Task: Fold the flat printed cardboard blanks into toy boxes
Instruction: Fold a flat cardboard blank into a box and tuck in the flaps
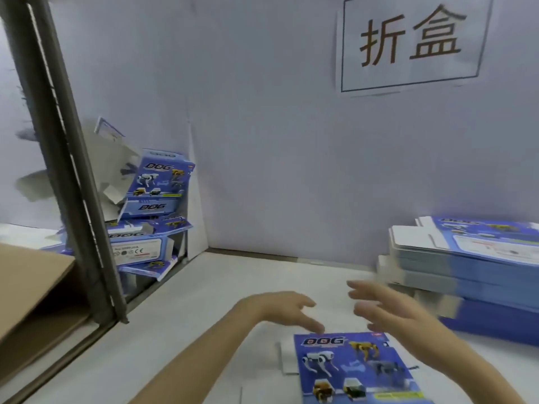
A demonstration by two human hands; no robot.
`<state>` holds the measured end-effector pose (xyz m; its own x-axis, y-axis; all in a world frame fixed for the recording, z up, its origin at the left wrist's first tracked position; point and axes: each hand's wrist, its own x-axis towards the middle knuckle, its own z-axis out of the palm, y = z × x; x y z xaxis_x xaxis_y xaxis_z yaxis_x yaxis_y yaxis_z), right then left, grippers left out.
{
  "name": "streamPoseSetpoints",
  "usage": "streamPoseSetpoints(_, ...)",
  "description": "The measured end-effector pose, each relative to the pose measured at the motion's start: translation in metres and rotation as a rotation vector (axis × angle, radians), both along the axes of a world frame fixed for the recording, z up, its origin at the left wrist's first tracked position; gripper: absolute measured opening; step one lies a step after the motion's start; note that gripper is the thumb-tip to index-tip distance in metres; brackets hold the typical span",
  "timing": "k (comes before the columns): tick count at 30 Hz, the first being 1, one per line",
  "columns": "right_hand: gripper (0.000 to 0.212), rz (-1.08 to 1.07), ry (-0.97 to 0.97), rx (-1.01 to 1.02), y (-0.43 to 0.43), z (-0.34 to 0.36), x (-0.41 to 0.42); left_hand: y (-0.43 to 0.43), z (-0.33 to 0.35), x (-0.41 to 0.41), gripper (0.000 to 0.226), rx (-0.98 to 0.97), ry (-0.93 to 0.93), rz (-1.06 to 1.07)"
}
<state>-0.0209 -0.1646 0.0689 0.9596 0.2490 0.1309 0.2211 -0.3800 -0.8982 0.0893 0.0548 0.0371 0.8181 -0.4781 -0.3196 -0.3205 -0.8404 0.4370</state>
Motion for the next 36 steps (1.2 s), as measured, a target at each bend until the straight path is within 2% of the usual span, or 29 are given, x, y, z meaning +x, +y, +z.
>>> streamPoseSetpoints(2,0.024,0.026,0.051,-0.2,-0.001,-0.007,0.003,-0.017,-0.025,-0.014,0.098,0.175,0.026,-0.045)
streamPoseSetpoints(3,0.023,0.033,0.068,-0.267,-0.001,-0.011,0.004,-0.021,-0.031,-0.019,0.098,0.2,0.01,-0.046)
streamPoseSetpoints(7,0.03,-0.006,0.093,-0.399,-0.002,-0.019,0.007,-0.024,-0.033,-0.029,0.084,0.123,-0.072,0.004)
streamPoseSetpoints(10,0.039,-0.04,0.178,-0.632,-0.006,-0.027,0.01,-0.03,-0.033,-0.032,0.064,0.085,-0.069,-0.035)
streamPoseSetpoints(12,0.035,-0.026,0.244,-0.78,-0.01,-0.032,0.012,-0.034,-0.033,-0.031,0.07,0.078,-0.077,-0.002)
streamPoseSetpoints(14,0.03,-0.017,0.274,-0.804,-0.011,-0.034,0.012,-0.036,-0.033,-0.027,0.086,0.098,-0.075,0.03)
streamPoseSetpoints(16,0.033,-0.056,0.24,-0.783,-0.014,-0.03,0.011,-0.038,-0.03,-0.026,0.093,0.146,-0.115,0.019)
streamPoseSetpoints(19,0.044,-0.132,0.165,-0.723,-0.023,-0.017,0.008,-0.033,-0.02,-0.029,0.074,0.126,-0.187,0.009)
streamPoseSetpoints(21,0.042,-0.173,0.097,-0.668,-0.031,-0.007,0.005,-0.019,-0.006,-0.028,0.051,-0.019,-0.184,0.029)
streamPoseSetpoints(23,0.039,-0.273,-0.073,-0.581,-0.036,0.003,0.002,0.001,0.016,-0.024,0.032,-0.3,-0.103,0.079)
streamPoseSetpoints(26,0.045,-0.562,-0.523,-0.37,-0.037,0.019,-0.004,0.026,0.049,-0.025,0.032,-0.83,-0.014,0.242)
streamPoseSetpoints(28,0.054,-0.733,-0.662,-0.202,-0.034,0.027,-0.009,0.03,0.057,-0.027,0.037,-1.121,-0.02,0.351)
streamPoseSetpoints(30,0.063,-0.734,-0.539,-0.06,-0.031,0.029,-0.012,0.021,0.06,-0.03,0.038,-1.34,-0.033,0.381)
streamPoseSetpoints(32,0.071,-0.607,-0.293,0.074,-0.024,0.03,-0.013,0.005,0.061,-0.036,0.043,-1.478,-0.02,0.368)
streamPoseSetpoints(33,0.073,-0.542,-0.232,0.132,-0.021,0.03,-0.012,-0.002,0.063,-0.039,0.047,-1.519,0.002,0.352)
streamPoseSetpoints(36,0.063,-0.508,-0.272,0.307,-0.018,0.025,-0.008,-0.015,0.064,-0.054,0.059,-1.59,0.115,0.151)
